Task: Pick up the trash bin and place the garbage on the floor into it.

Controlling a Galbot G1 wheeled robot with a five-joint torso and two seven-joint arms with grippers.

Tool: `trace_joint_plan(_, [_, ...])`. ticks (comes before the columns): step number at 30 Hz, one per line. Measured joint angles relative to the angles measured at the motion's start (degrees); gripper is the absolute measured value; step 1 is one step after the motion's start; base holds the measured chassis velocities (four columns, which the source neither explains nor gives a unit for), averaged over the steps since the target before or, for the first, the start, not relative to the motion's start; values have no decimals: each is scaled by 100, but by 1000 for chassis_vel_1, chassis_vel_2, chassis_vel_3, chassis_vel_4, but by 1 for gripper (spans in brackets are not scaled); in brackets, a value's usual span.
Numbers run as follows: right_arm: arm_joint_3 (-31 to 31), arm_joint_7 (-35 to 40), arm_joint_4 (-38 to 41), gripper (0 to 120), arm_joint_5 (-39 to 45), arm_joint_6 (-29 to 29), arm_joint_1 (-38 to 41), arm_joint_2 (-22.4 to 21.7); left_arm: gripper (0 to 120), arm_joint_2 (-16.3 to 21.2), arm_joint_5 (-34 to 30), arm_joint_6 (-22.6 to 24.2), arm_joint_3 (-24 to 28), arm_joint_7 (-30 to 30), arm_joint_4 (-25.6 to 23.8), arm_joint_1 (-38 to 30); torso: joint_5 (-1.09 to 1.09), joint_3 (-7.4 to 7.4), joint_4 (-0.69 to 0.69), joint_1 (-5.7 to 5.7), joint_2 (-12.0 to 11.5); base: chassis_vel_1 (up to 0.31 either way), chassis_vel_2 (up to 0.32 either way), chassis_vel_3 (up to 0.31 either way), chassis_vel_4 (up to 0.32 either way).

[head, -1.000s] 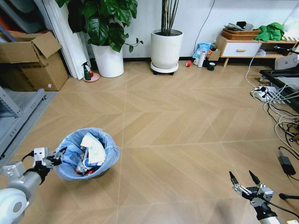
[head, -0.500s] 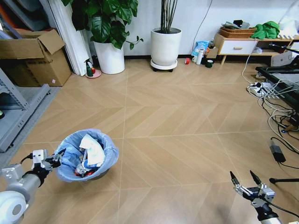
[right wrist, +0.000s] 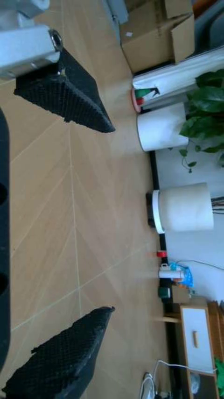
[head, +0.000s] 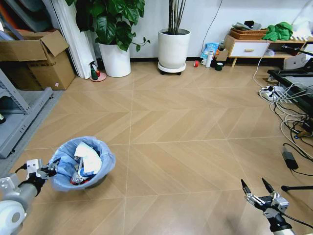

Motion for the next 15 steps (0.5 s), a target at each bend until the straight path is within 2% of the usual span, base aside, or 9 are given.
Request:
trace_joint_plan(2, [31,-8,50,100,0,0,-49,19,1,157,-45,31,256,-62,314,-289,0,0,-1,0,0,0,0,0,0])
trace_joint_plan(3, [31,-8,50,100,0,0,-49,19,1,157,-45,31,256,-62,314,-289,0,0,-1,0,0,0,0,0,0])
trace_joint_plan(7, [116,-10,194,100,-19,-7,-171,72,1,318,-202,126,956,-191,1016,-992,-3,0,-2,0,0,0,0,0,0])
trace_joint_plan(10, [105,-7,206,100,-30,-28,-160,48,1,308,-196,130,1095,-186,1283,-1175,-2,0,-5,0,0,0,0,0,0])
trace_joint_plan(13, [22,21,207,100,-34,-87,-96,-55,1,259,-184,129,1095,-157,1585,-1257,0,0,2,0,0,0,0,0,0])
trace_joint_plan(15, [19,24,205,100,-33,-93,-95,-69,1,256,-201,129,1112,-152,1680,-1309,-1,0,2,0,0,0,0,0,0])
